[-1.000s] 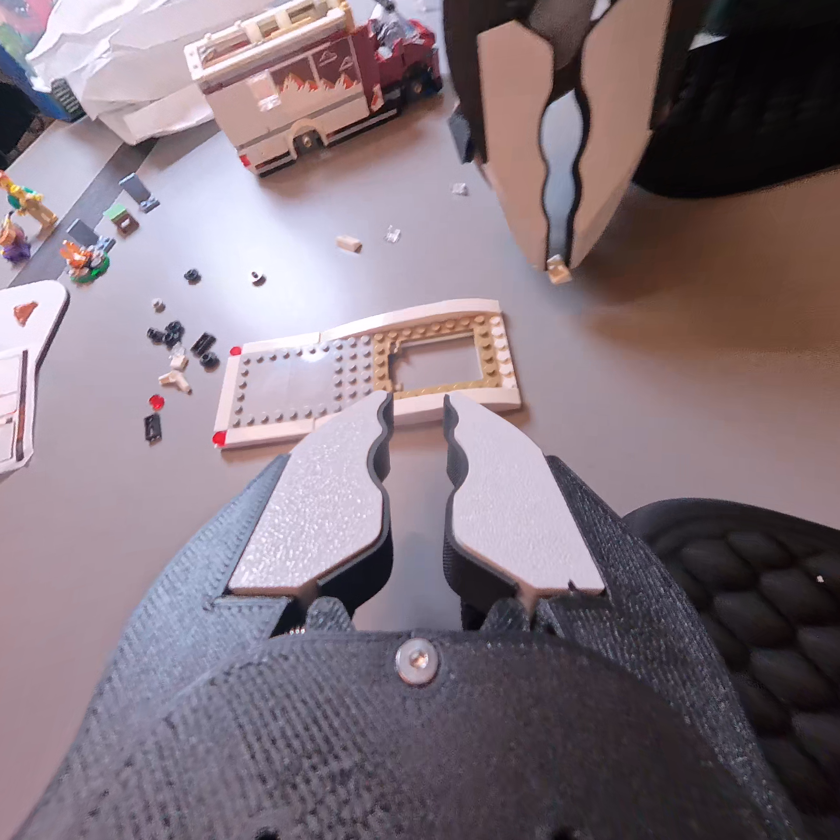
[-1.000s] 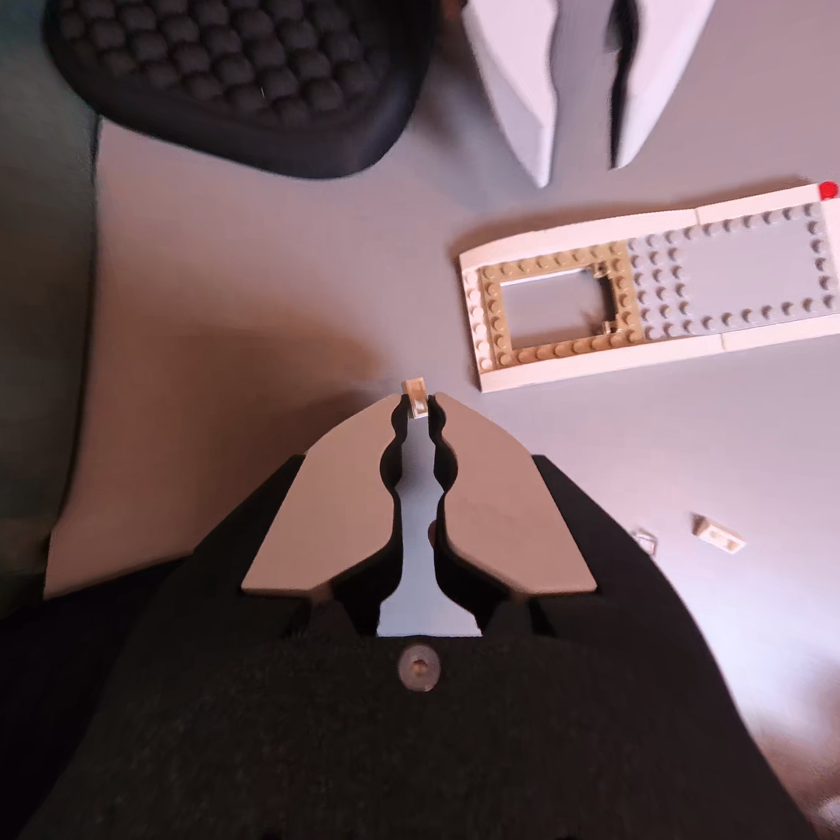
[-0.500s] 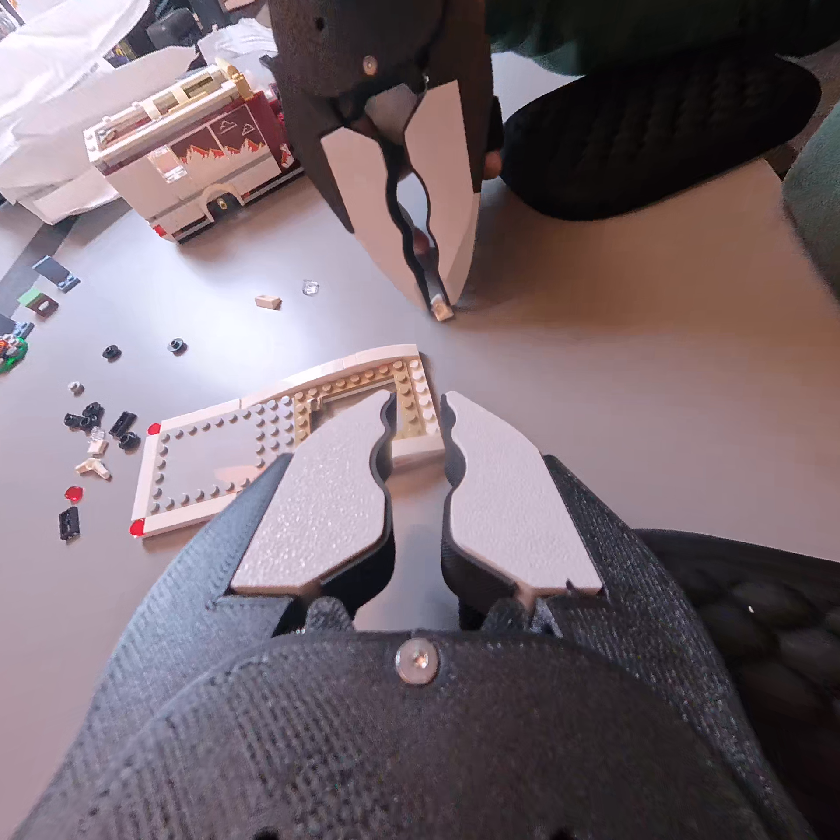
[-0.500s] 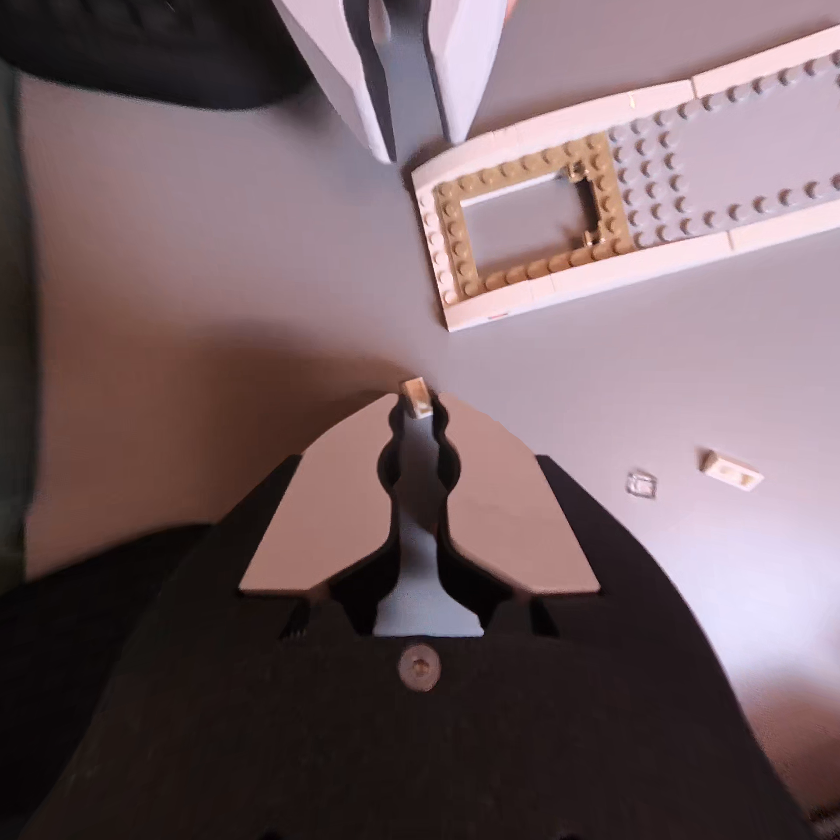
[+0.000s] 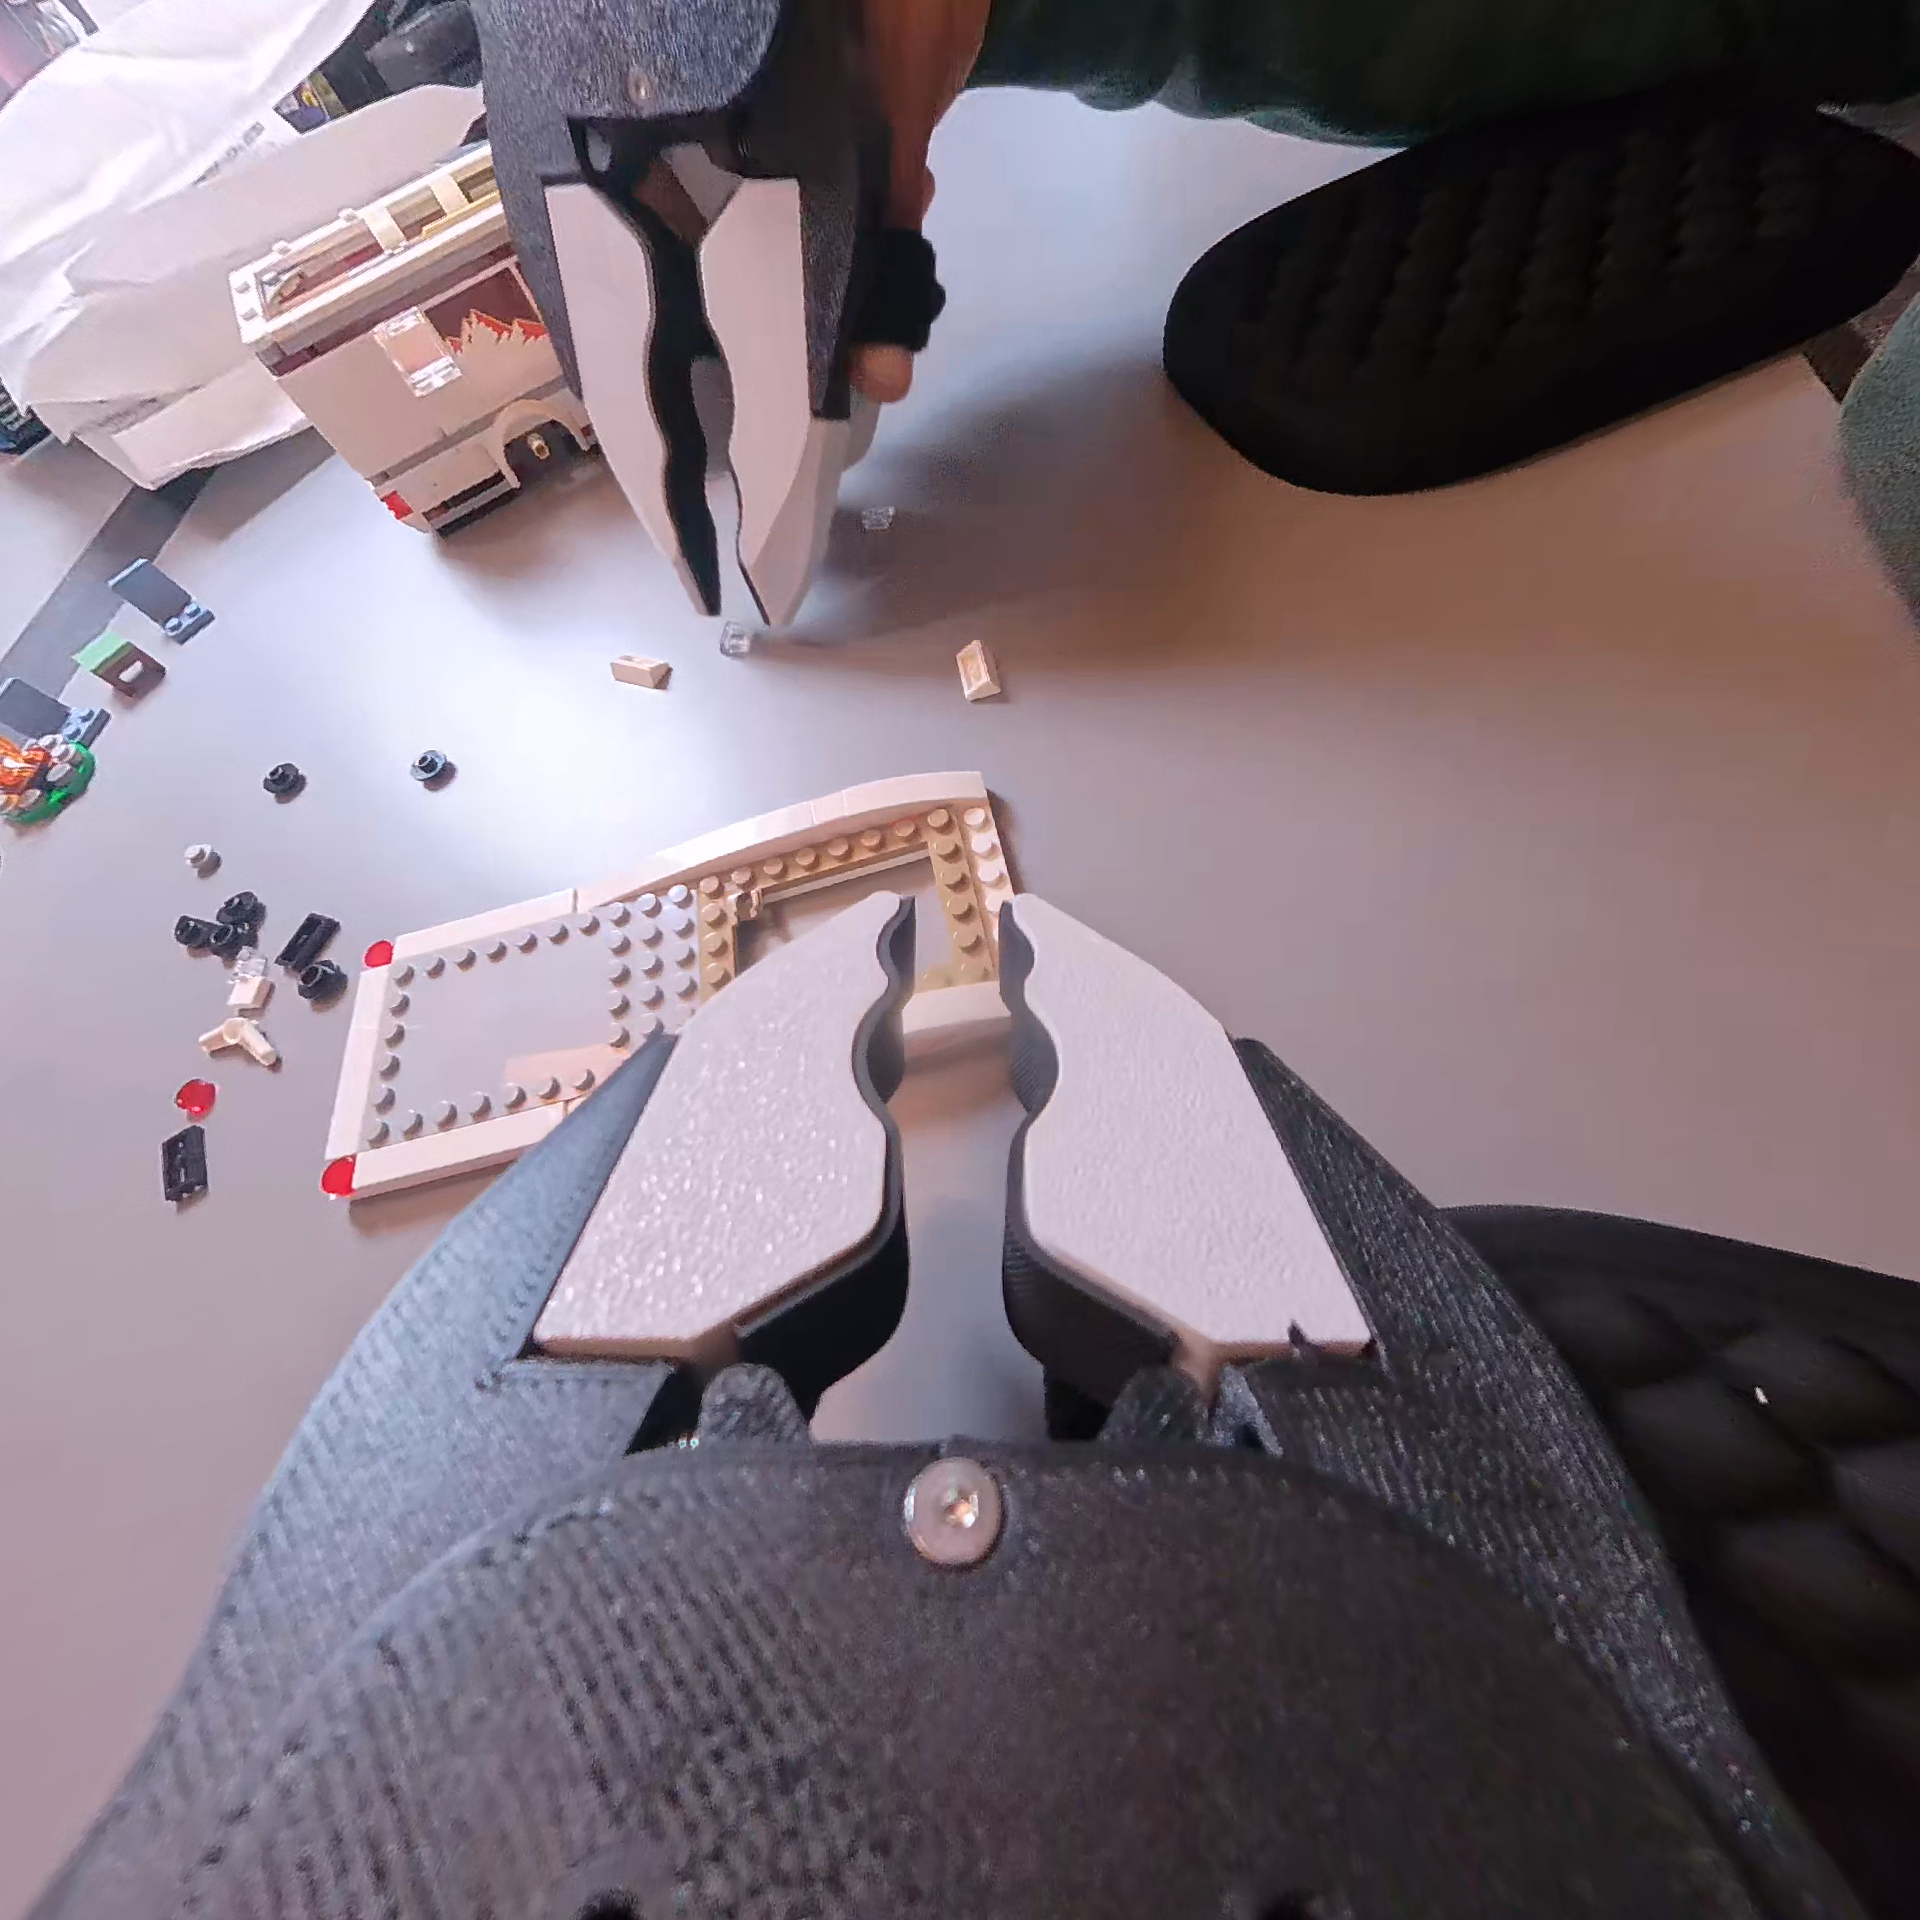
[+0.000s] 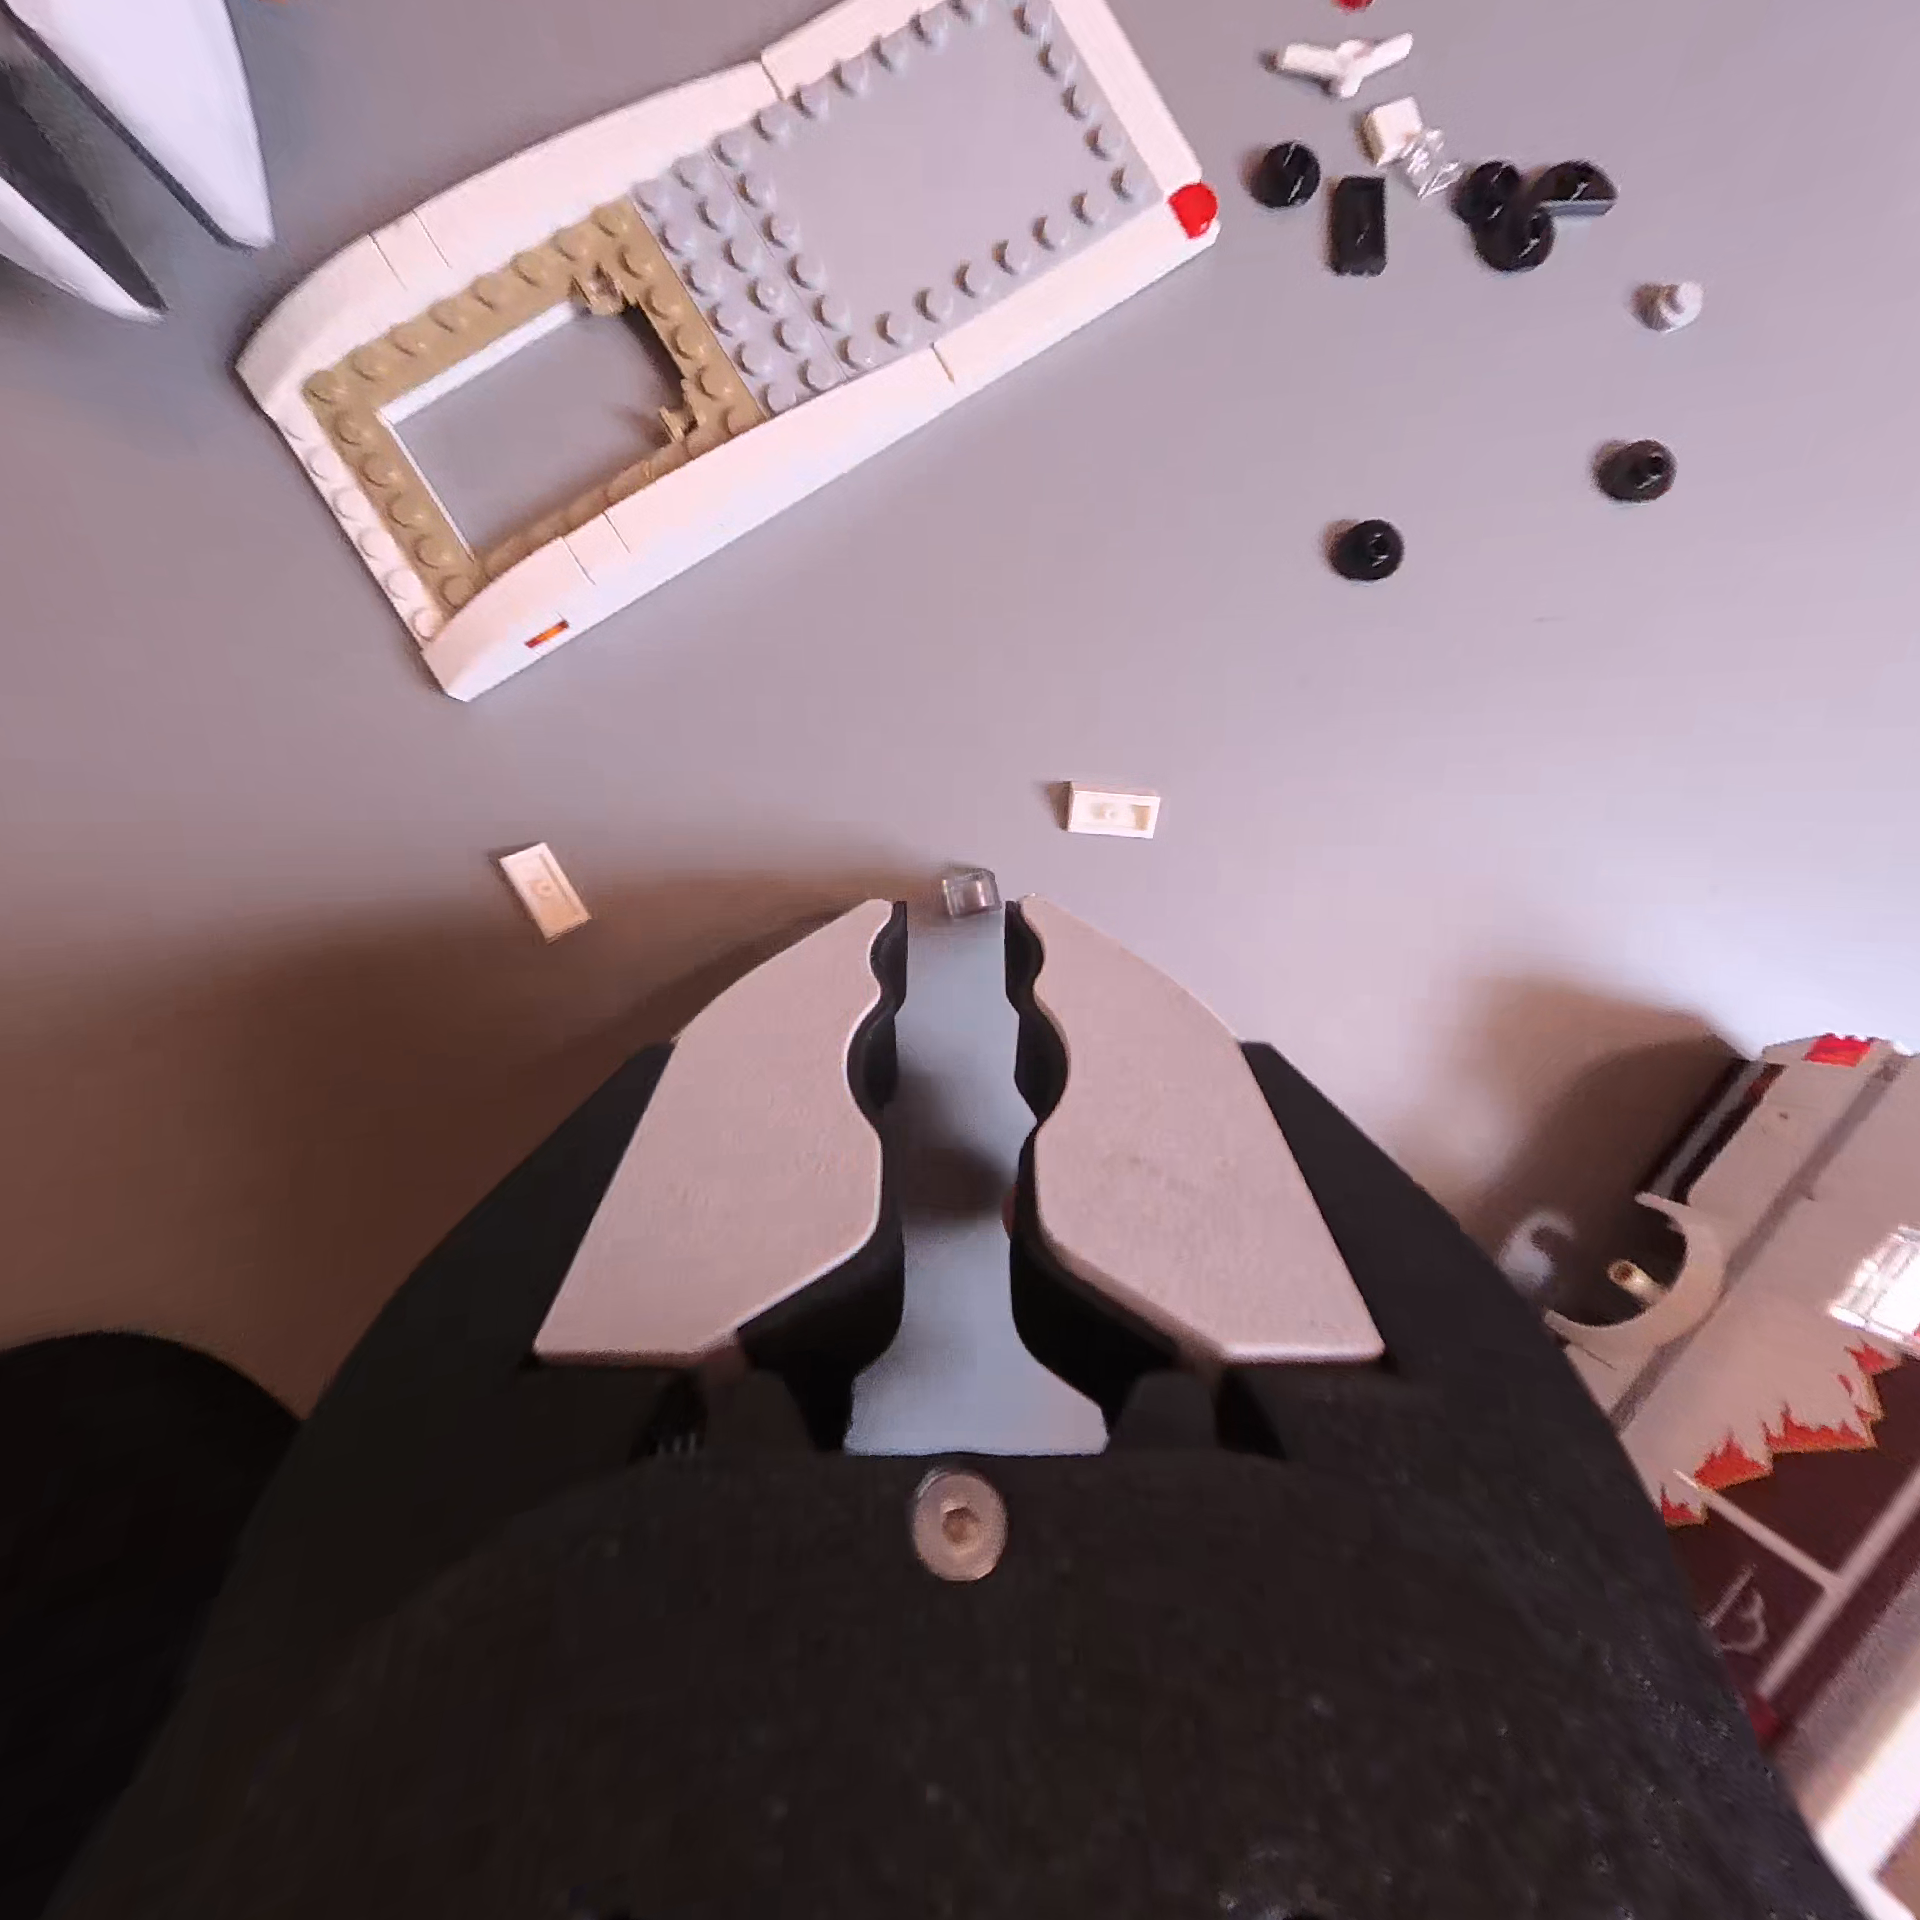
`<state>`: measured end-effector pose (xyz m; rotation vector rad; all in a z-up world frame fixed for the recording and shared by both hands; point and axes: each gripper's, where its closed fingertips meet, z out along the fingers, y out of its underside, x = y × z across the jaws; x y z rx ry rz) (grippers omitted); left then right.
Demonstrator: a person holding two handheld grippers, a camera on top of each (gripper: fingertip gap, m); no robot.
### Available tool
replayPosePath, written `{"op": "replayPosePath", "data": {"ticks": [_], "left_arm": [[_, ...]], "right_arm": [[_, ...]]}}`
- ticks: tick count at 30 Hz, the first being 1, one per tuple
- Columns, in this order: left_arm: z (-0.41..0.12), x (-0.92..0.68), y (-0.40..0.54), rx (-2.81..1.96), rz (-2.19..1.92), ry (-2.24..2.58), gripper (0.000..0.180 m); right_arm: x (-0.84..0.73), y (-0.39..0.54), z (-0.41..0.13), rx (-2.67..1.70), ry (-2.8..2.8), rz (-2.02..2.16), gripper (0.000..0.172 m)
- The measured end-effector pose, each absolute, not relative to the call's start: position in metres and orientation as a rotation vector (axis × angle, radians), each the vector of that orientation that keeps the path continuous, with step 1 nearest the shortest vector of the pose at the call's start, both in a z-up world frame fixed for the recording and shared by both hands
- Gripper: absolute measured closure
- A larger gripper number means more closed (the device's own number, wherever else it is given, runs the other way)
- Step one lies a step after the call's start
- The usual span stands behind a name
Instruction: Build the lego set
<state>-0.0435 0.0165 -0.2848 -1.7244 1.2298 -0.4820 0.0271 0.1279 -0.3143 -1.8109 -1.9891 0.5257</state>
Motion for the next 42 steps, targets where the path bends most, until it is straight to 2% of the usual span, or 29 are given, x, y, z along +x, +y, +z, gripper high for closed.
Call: {"op": "replayPosePath", "data": {"ticks": [1,3,5,8,13,17,20,23,35,42], "left_arm": [[-0.285,-0.044,0.017,-1.724,-0.481,1.229,0.165],[-0.284,-0.044,0.017,-1.725,-0.483,1.226,0.166],[-0.284,-0.045,0.017,-1.725,-0.482,1.224,0.166],[-0.282,-0.044,0.018,-1.717,-0.479,1.213,0.167],[-0.269,-0.033,0.016,-1.688,-0.570,1.138,0.166],[-0.252,-0.018,0.008,-1.679,-0.825,1.021,0.160],[-0.234,-0.014,-0.002,-1.615,-1.017,0.970,0.153],[-0.216,-0.009,-0.016,-1.519,-1.143,0.976,0.154],[-0.211,-0.015,-0.007,-1.538,-1.188,0.875,0.171],[-0.220,-0.018,0.001,-1.623,-1.186,0.835,0.174]], "right_arm": [[0.026,0.128,-0.316,-1.804,-2.003,0.513,0.155],[0.021,0.125,-0.317,-1.804,-2.014,0.531,0.156],[0.021,0.123,-0.317,-1.798,-2.033,0.535,0.164],[0.021,0.117,-0.315,-1.756,-2.063,0.576,0.164],[-0.008,0.056,-0.251,-1.360,-1.930,1.179,0.164],[-0.020,0.009,-0.213,-1.058,-1.860,1.366,0.164],[-0.024,-0.013,-0.203,-0.937,-1.861,1.366,0.164],[-0.026,-0.022,-0.199,-0.903,-1.844,1.396,0.164],[-0.027,-0.009,-0.208,-0.930,-1.831,1.312,0.169],[-0.029,-0.001,-0.216,-0.967,-1.830,1.253,0.169]]}}
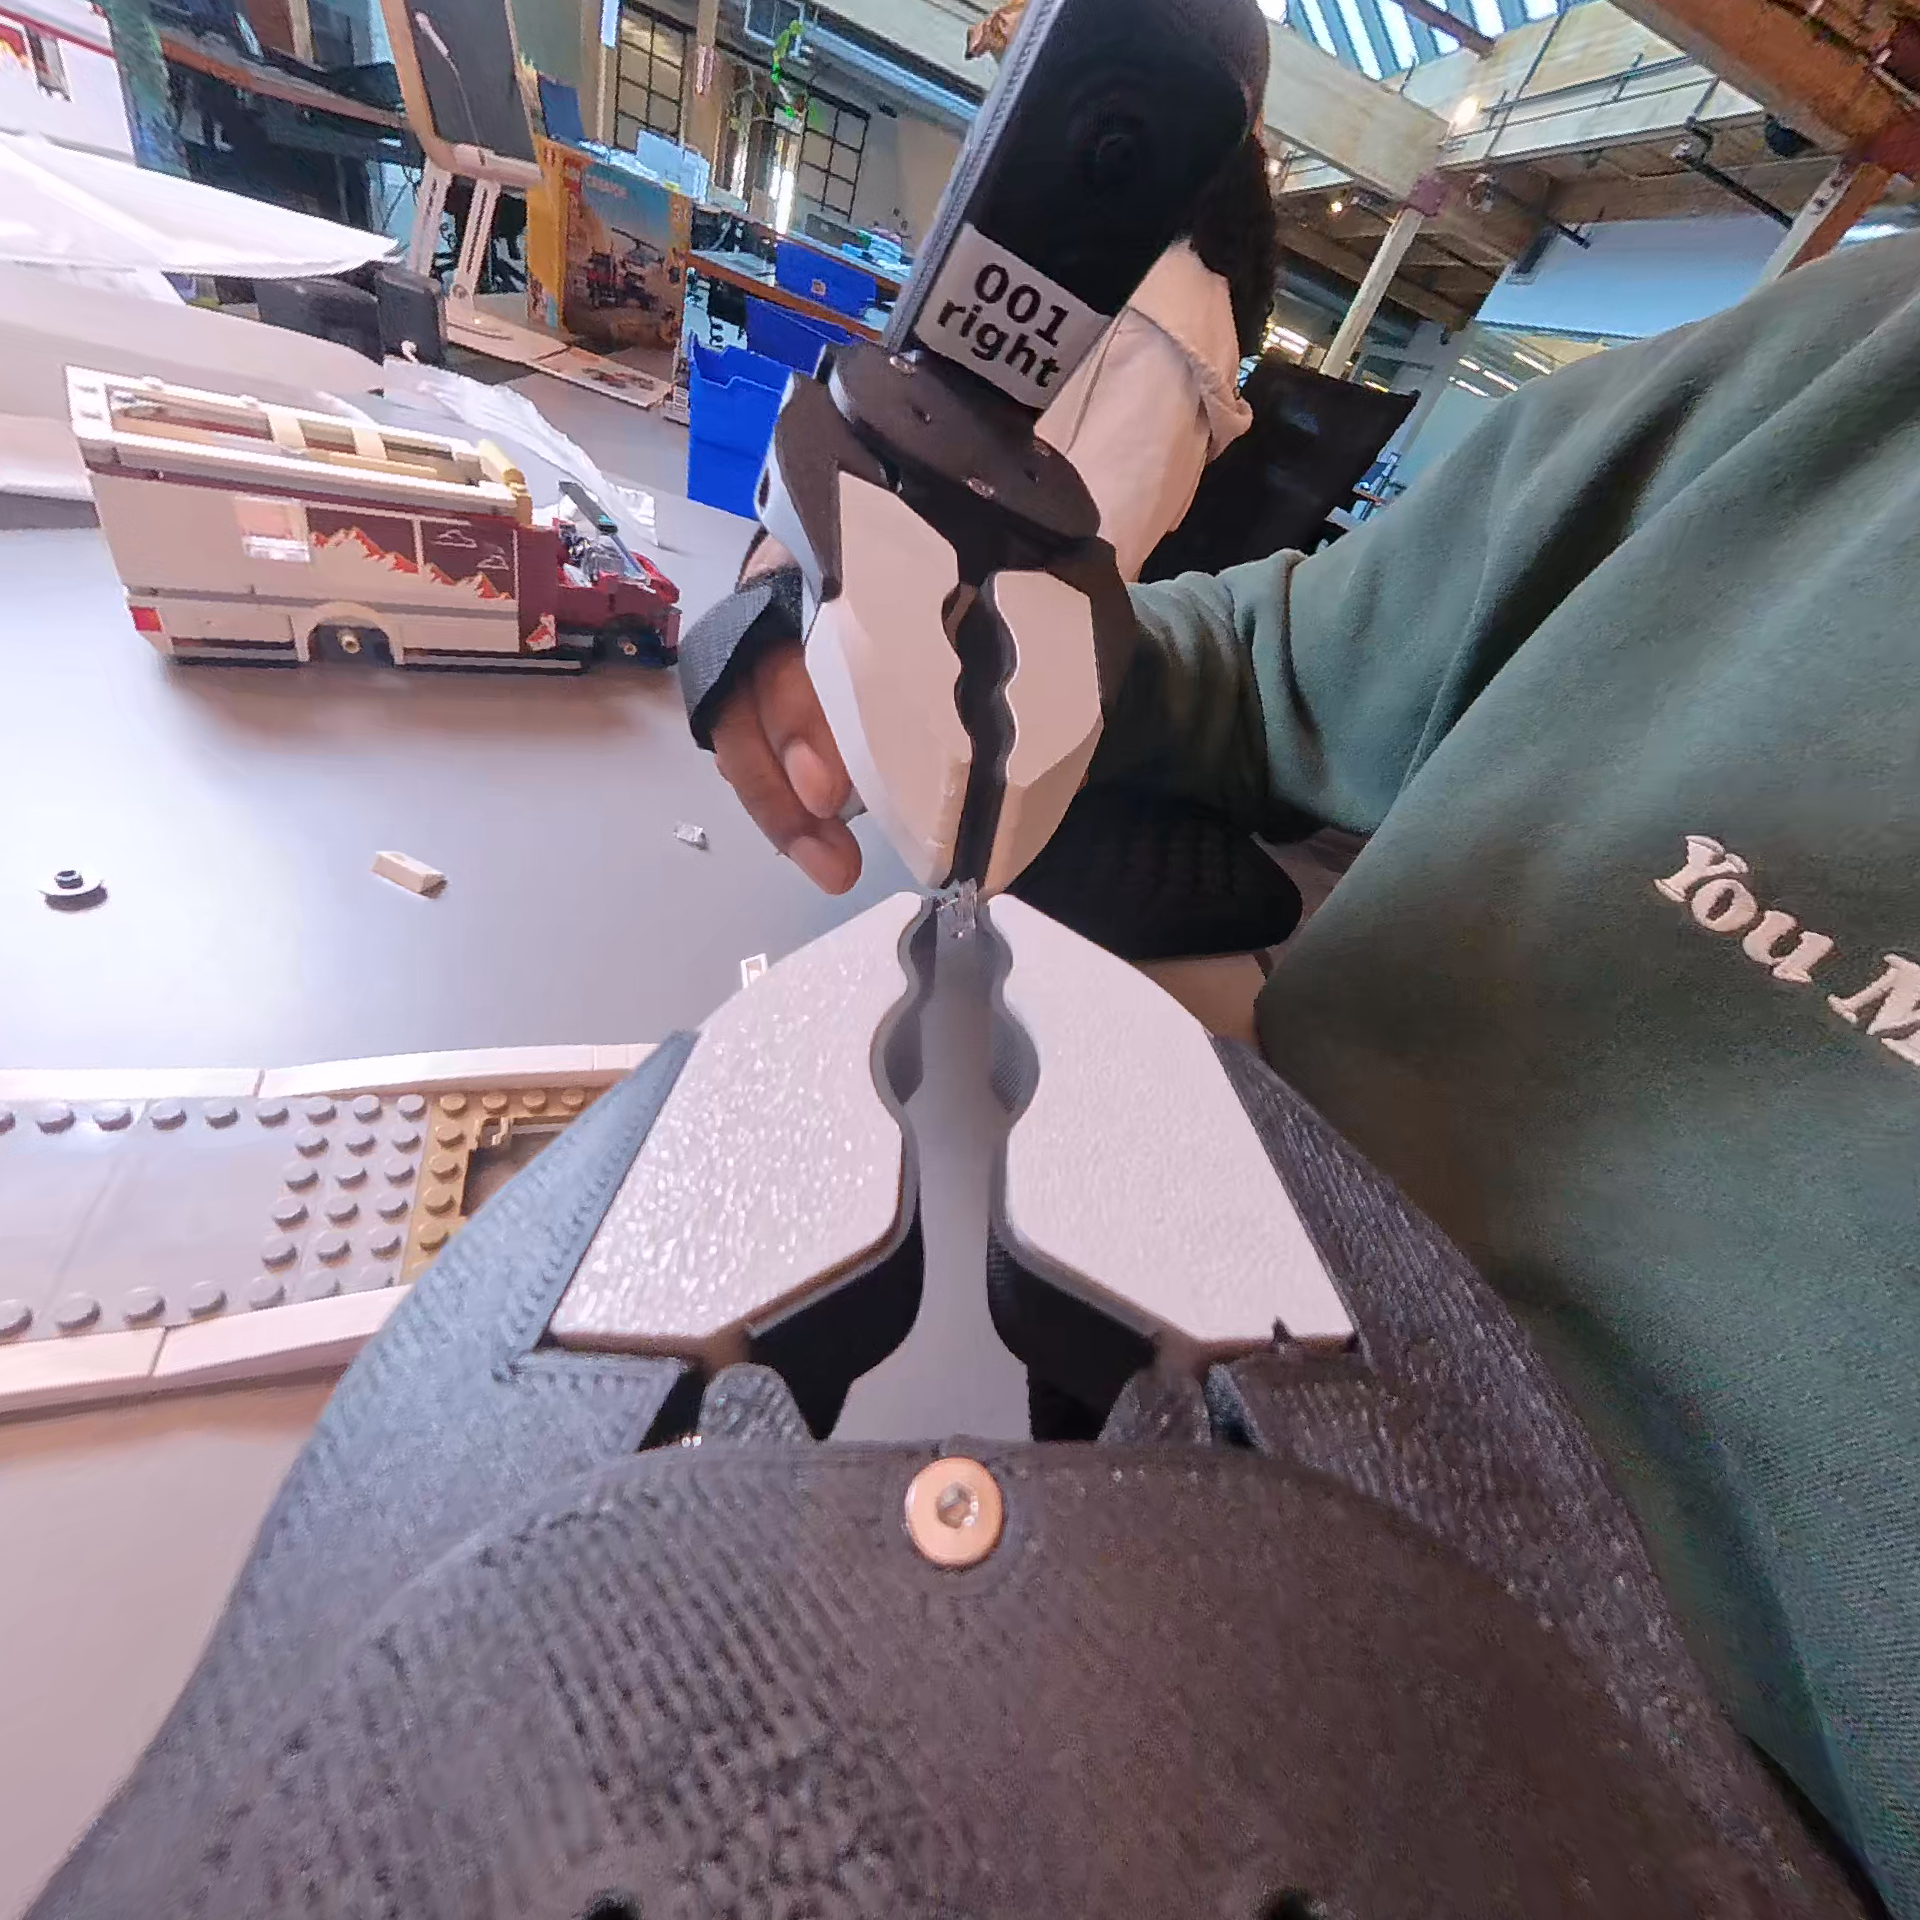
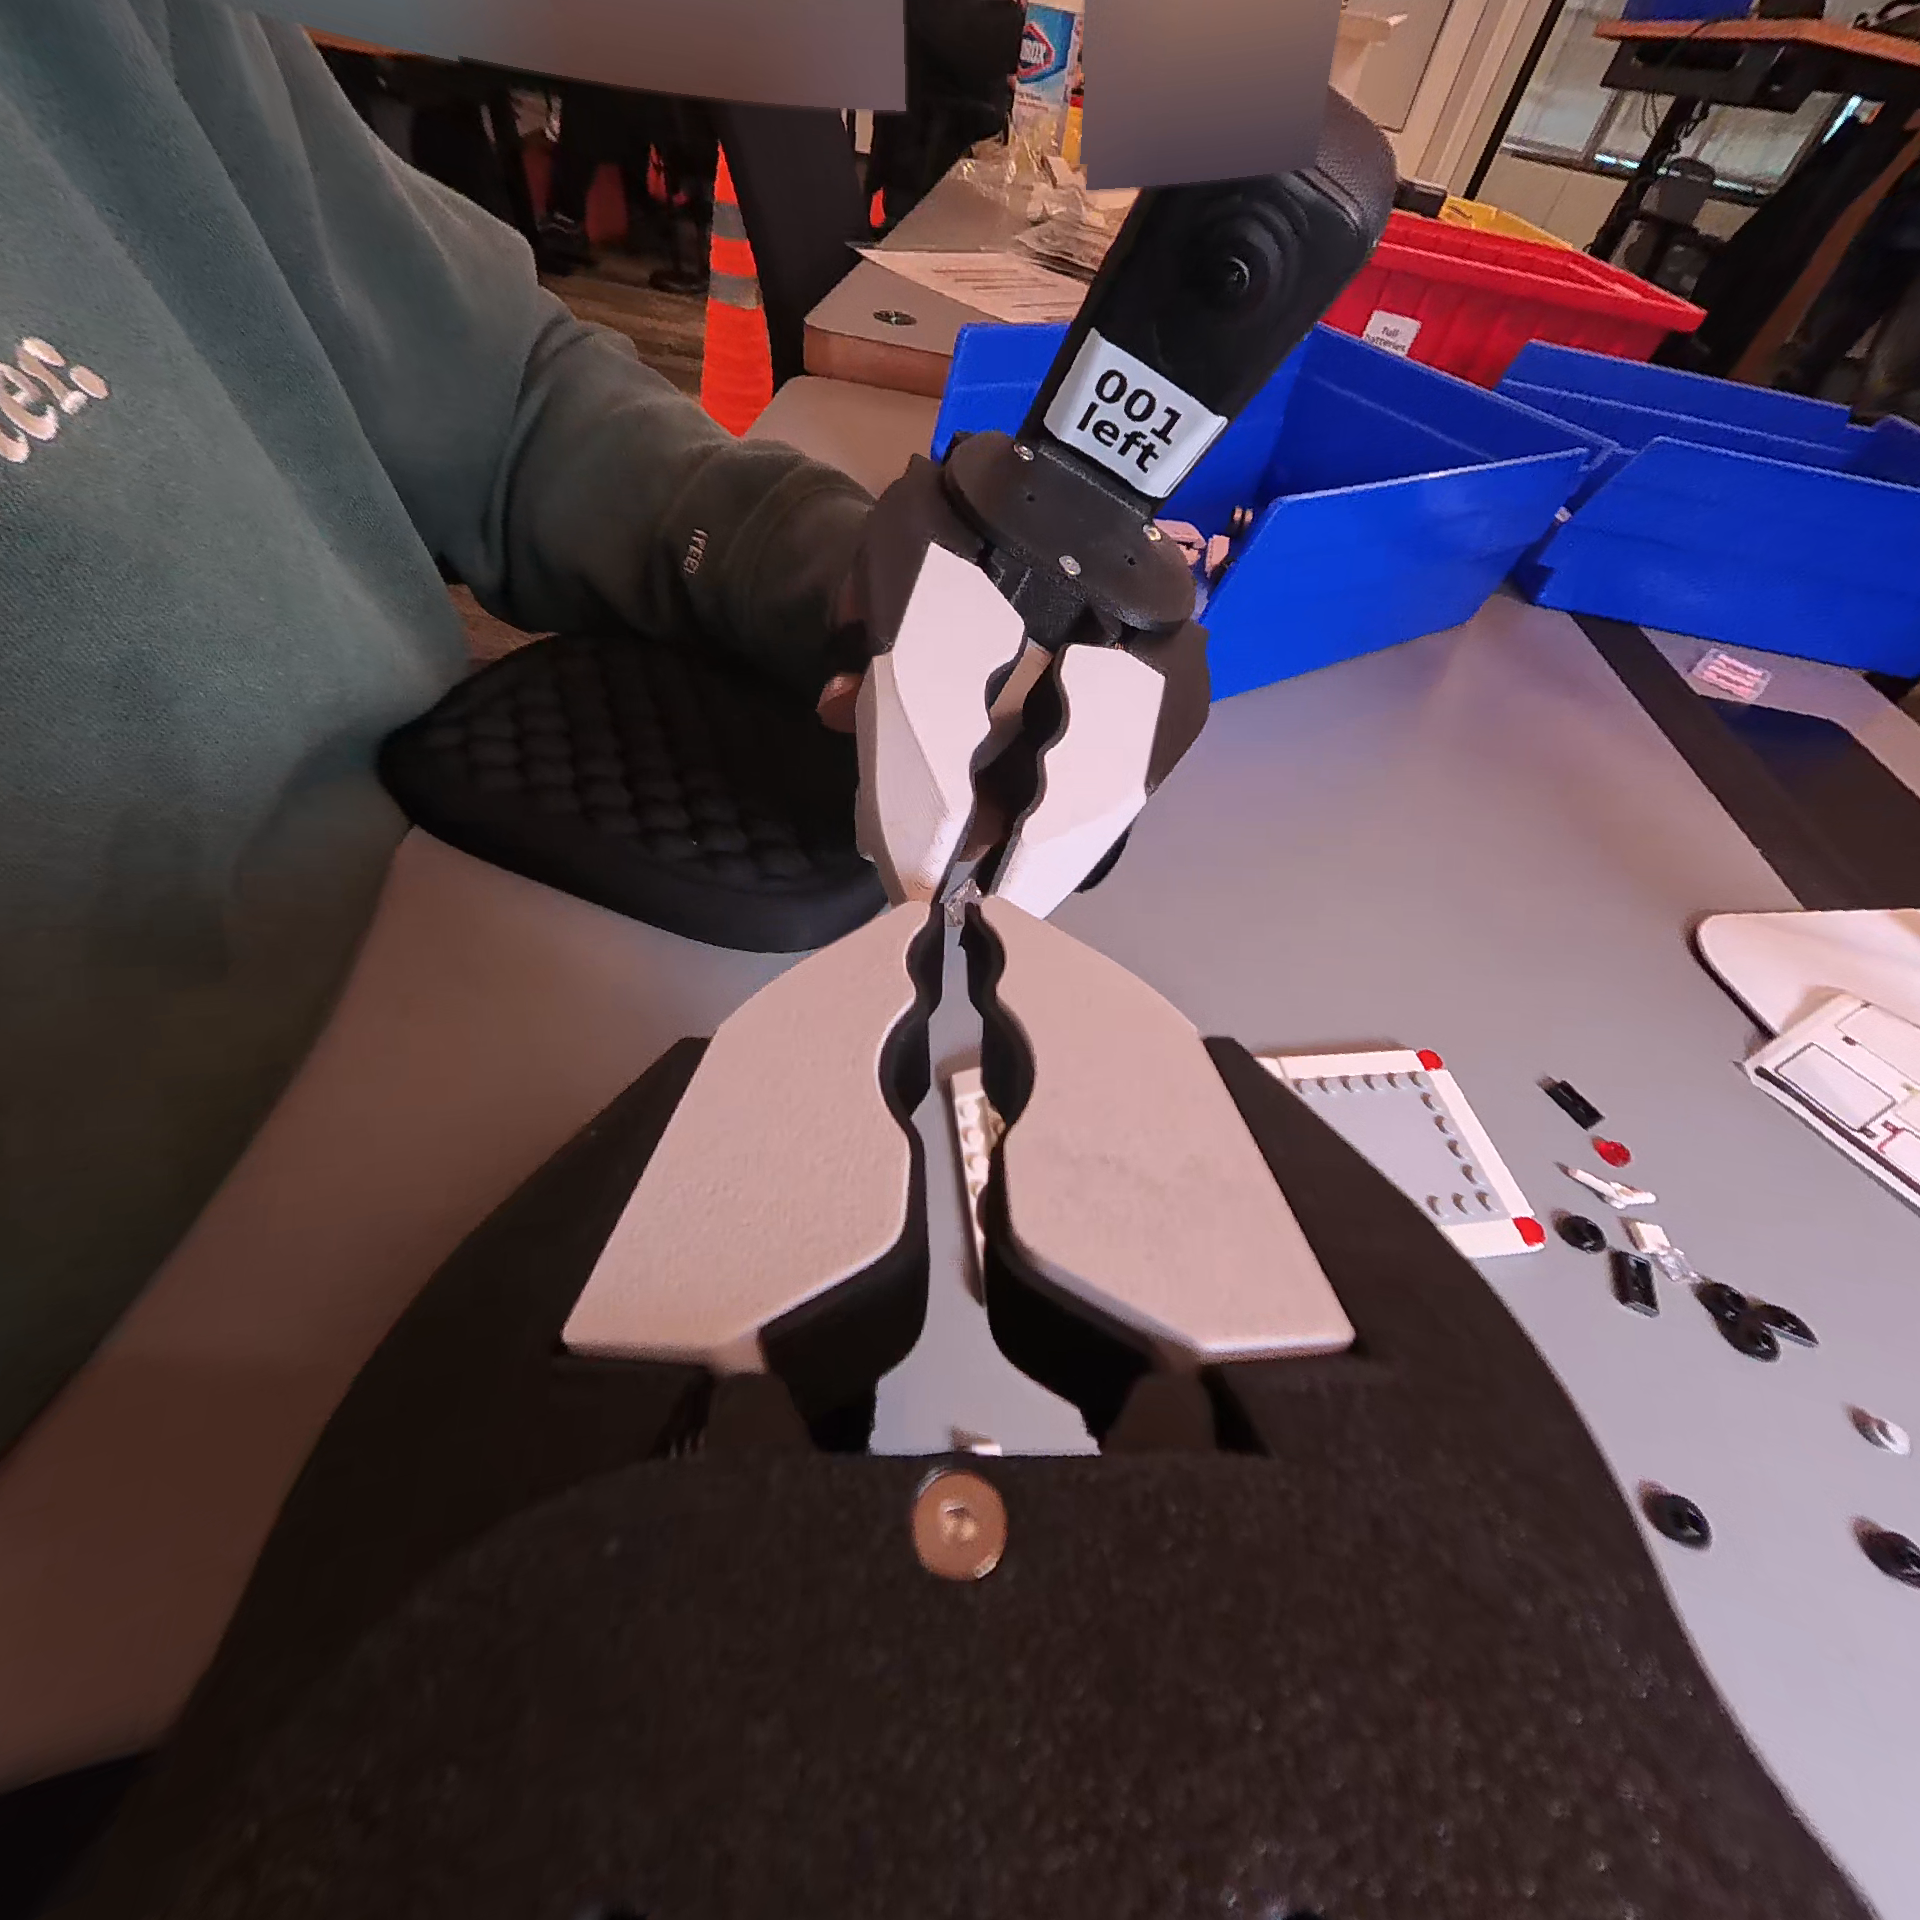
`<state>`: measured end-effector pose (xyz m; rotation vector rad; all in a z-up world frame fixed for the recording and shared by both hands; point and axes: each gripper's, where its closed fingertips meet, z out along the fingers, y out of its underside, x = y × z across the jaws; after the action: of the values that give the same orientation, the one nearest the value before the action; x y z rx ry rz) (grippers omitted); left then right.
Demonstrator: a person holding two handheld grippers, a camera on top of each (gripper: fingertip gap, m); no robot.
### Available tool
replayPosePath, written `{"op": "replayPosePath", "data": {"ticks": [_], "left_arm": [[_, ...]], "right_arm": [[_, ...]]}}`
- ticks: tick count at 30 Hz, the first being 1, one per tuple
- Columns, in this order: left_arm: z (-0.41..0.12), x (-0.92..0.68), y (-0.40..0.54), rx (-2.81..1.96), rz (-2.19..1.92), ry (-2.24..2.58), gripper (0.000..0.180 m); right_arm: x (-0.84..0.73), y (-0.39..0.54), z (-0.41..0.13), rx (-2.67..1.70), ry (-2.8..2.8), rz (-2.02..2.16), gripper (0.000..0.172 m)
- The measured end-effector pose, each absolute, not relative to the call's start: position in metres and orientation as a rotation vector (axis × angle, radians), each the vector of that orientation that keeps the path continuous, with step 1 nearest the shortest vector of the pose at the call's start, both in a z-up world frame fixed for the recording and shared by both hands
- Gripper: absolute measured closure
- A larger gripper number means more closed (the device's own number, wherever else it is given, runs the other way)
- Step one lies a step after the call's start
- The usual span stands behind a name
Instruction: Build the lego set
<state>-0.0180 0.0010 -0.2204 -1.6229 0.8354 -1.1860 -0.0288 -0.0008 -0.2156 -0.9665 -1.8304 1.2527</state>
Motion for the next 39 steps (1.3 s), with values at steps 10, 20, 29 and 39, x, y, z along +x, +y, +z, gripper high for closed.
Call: {"op": "replayPosePath", "data": {"ticks": [10,20,29,39], "left_arm": [[-0.233,-0.028,0.021,-1.714,-0.934,0.804,0.174],[-0.239,-0.029,0.025,-1.719,-0.750,0.865,0.175],[-0.246,-0.032,0.030,-1.711,-0.562,0.926,0.176],[-0.252,-0.026,0.025,-1.772,-0.708,0.891,0.176]], "right_arm": [[-0.039,0.019,-0.224,-1.179,-1.767,1.144,0.166],[-0.040,0.023,-0.231,-1.237,-1.770,1.119,0.166],[-0.041,0.022,-0.239,-1.281,-1.795,1.107,0.165],[-0.035,0.021,-0.247,-1.253,-1.866,1.060,0.166]]}}
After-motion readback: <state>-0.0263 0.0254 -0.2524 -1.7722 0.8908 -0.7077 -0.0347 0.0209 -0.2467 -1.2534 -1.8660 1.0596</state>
